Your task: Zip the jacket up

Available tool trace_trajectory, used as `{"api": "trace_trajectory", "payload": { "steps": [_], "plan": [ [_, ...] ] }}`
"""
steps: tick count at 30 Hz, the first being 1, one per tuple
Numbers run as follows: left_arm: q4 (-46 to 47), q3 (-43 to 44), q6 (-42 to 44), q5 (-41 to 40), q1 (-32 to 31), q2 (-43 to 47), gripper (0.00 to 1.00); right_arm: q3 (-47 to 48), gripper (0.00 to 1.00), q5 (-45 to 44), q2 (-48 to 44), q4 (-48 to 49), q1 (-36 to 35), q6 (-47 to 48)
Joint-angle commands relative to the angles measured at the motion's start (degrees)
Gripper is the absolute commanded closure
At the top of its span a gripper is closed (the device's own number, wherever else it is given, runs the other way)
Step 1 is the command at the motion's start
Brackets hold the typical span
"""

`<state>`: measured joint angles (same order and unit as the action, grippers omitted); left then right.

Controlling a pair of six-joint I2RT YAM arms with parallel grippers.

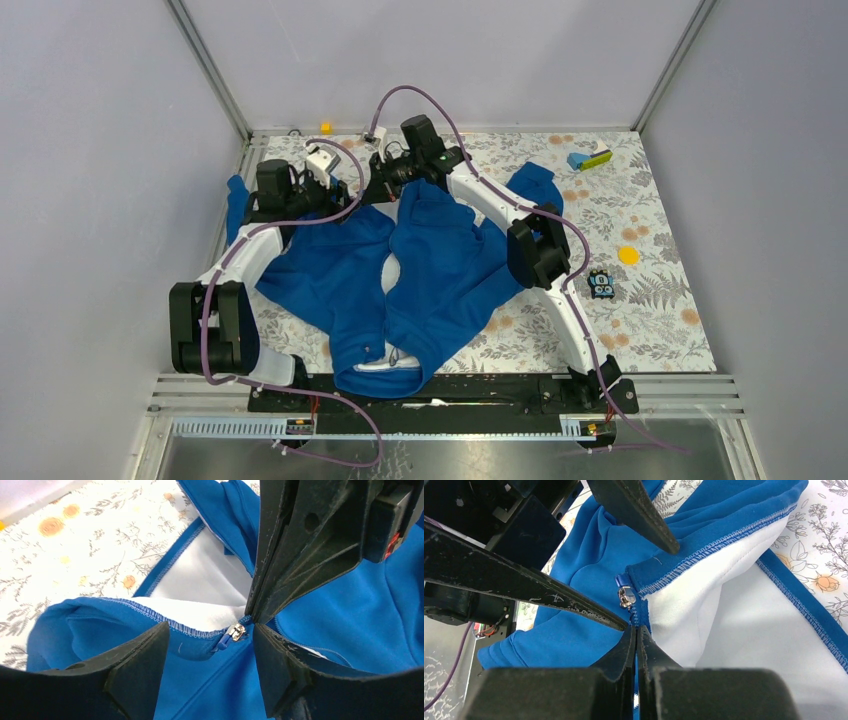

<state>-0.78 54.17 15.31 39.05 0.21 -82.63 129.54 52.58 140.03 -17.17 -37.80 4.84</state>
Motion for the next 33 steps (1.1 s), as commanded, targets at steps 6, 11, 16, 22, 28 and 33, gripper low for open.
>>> {"api": "trace_trajectory", "payload": {
  "steps": [6,11,16,22,28,33],
  "plan": [
    [10.2,-2.6,6.8,1.5,0.7,0.3,0.30,1.7,1.00,3.0,-0.4,1.9,0.3,-0.1],
    [12.6,-2.7,5.5,6.0,1.3,-1.2,0.26,1.7,1.00,3.0,-0.3,1.8,0.4,-0.1],
    [10.0,-1.2,6.2,9.1,1.3,-4.5,0.31,1.8,1.00,2.8,0.0,1.9,0.4,-0.1],
    [11.3,-1.4,4.8,9.1,1.4,-6.4,0.34,2.2,1.00,2.7,0.4,1.8,0.4,-0.3],
    [12.9,-1.5,3.6,8.3,1.5,-6.7,0.67,2.1,1.00,2.4,0.5,1.9,0.4,-0.2],
    [13.1,-2.2,3.9,7.0,1.6,-5.3,0.79,1.9,1.00,1.8,0.4,1.8,0.4,-0.2]
  ]
}}
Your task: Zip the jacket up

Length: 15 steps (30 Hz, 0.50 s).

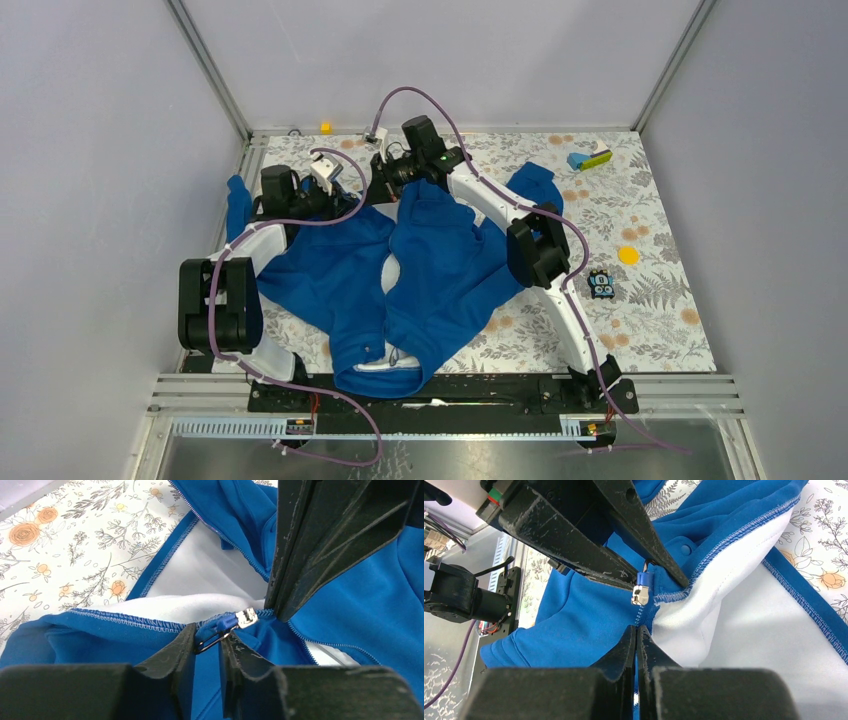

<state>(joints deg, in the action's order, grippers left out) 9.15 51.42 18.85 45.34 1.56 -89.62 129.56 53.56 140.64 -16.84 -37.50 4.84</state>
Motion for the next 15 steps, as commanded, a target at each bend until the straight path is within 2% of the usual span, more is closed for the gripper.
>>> {"api": "trace_trajectory", "payload": {
  "steps": [1,7,8,13,14,15],
  "plan": [
    [3.2,0.4,0.4,0.4,0.2,2.0,0.81,2.0,1.00,0.7,-0.2,1.5,0.1,-0.3],
    [3.1,0.9,-0.2,0.8,0.2,2.7,0.94,1.8,1.00,-1.1,-0.1,1.5,0.1,-0.8],
    [2.8,1.1,-0.3,0.8,0.2,2.8,0.99,1.8,1.00,-1.8,-0.2,1.5,0.1,-1.1],
    [2.2,1.8,-0.5,0.7,0.2,2.9,1.00,2.0,1.00,-5.9,-0.6,1.5,0.3,-2.6],
    [2.0,2.1,-0.6,0.6,0.2,2.9,1.00,2.0,0.97,-6.8,-0.9,1.5,0.4,-3.0],
    [1.9,2.2,-0.6,0.5,0.2,2.8,1.00,1.9,0.89,-7.5,-1.1,1.6,0.6,-3.6]
  ]
}}
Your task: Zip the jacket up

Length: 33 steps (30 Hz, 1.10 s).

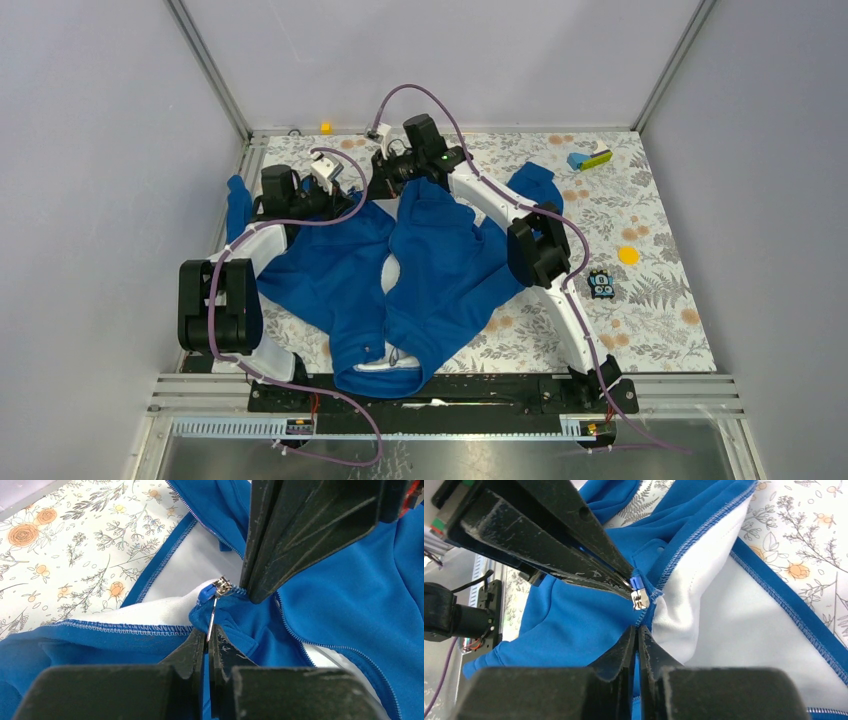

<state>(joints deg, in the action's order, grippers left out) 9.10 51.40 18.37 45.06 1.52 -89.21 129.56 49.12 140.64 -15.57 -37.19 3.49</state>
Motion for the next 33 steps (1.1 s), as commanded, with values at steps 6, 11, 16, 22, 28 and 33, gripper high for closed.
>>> {"api": "trace_trajectory", "payload": {
  "steps": [6,11,16,22,28,33],
  "plan": [
    [0.9,3.1,-0.4,1.5,0.1,2.3,1.00,1.8,0.53,-8.3,-3.1,0.4,2.4,-7.0],
    [-1.8,4.4,0.6,0.8,-0.8,1.6,1.00,-0.5,0.32,-20.7,-4.6,3.9,3.8,-10.1],
    [-6.5,7.4,1.9,-1.5,-3.6,-0.6,1.00,5.2,0.26,-34.4,-0.4,2.9,7.2,-16.1],
    [-7.7,10.5,-0.7,-0.5,-3.7,-1.8,1.00,9.3,0.30,-32.7,6.3,6.4,11.4,-21.8],
    [-7.5,11.1,-2.0,0.0,-3.8,-2.3,1.00,17.2,0.40,-28.8,14.5,7.4,12.7,-24.1],
    [-7.3,11.4,-2.9,0.2,-3.8,-2.5,1.00,16.1,0.41,-28.9,15.9,9.6,12.7,-24.3]
  ]
}}
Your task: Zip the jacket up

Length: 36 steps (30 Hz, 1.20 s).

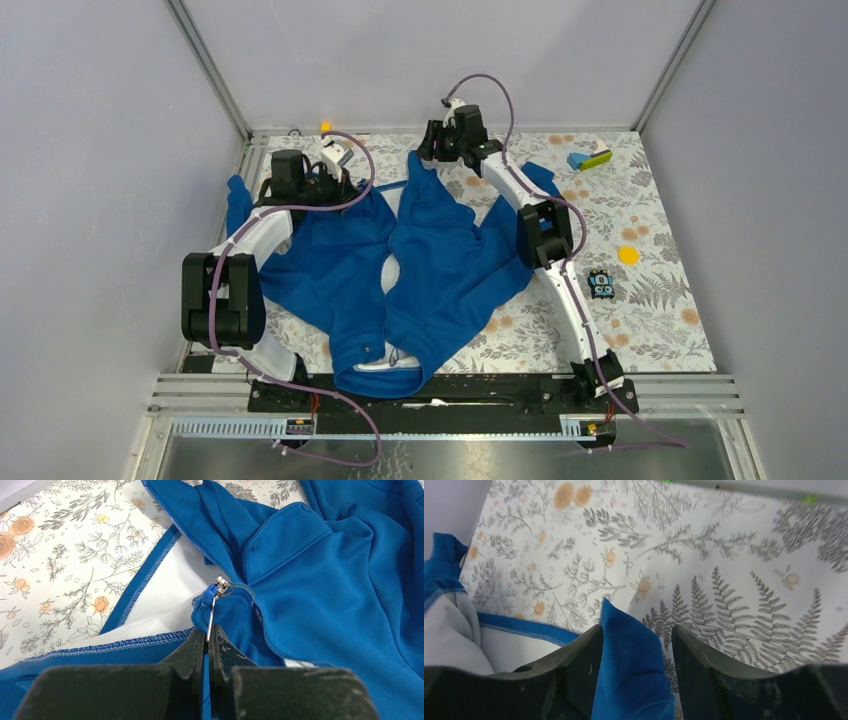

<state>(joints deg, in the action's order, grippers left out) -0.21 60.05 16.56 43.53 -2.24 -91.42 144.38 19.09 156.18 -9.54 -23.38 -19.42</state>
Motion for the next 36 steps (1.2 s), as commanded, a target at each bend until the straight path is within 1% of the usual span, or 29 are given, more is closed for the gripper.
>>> {"api": "trace_trajectory", "payload": {
  "steps": [1,11,12,15,18,19,20,22,25,27,29,30,33,36],
  "plan": [
    [2.1,2.7,-1.2,1.8,0.0,-0.2,1.00,0.7,0.42,1.4,0.3,3.9,-1.2,-1.2],
    [2.3,3.0,-1.8,1.6,0.0,-0.4,1.00,-2.9,0.41,2.0,-1.5,6.0,-2.0,0.0],
    [2.3,3.0,-1.8,1.6,0.0,-0.4,1.00,-2.8,0.43,1.8,-1.4,5.8,-2.2,0.2],
    [2.1,3.2,-2.0,1.9,0.0,-0.6,1.00,-2.4,0.54,1.5,-0.8,5.5,-2.6,0.4],
    [2.0,3.1,-2.0,2.4,0.0,-0.6,1.00,-1.8,0.58,2.9,0.0,6.5,-2.9,0.2],
    [2.0,3.1,-1.9,2.5,0.0,-0.6,1.00,-1.3,0.62,3.4,0.3,6.8,-3.0,0.2],
    [1.9,3.1,-1.8,2.6,0.0,-0.6,1.00,-0.6,0.73,3.8,0.5,6.8,-3.1,0.3],
    [1.6,3.2,-1.5,2.8,0.0,-0.6,1.00,0.3,0.86,5.3,0.6,6.9,-3.1,0.5],
    [0.9,3.5,-1.1,3.5,0.0,-0.7,1.00,-0.4,0.97,9.3,-1.6,6.9,-3.1,2.2],
    [0.3,3.9,-0.7,4.3,0.0,-0.9,1.00,-3.6,1.00,15.7,-5.3,7.9,-3.1,5.3],
    [-1.3,4.6,-0.2,5.2,0.0,-1.1,1.00,-9.0,1.00,29.3,-9.5,8.7,-3.1,11.0],
    [-2.2,5.0,0.2,5.8,0.0,-1.3,1.00,-12.0,1.00,33.1,-12.0,8.7,-3.0,13.4],
    [-4.7,6.2,1.4,6.6,-0.2,-1.9,1.00,-21.5,1.00,34.6,-20.4,9.0,-3.1,21.1],
    [-7.5,7.3,2.4,5.6,-0.8,-2.2,1.00,-29.2,1.00,37.7,-26.2,9.0,-3.1,27.8]
  ]
}}
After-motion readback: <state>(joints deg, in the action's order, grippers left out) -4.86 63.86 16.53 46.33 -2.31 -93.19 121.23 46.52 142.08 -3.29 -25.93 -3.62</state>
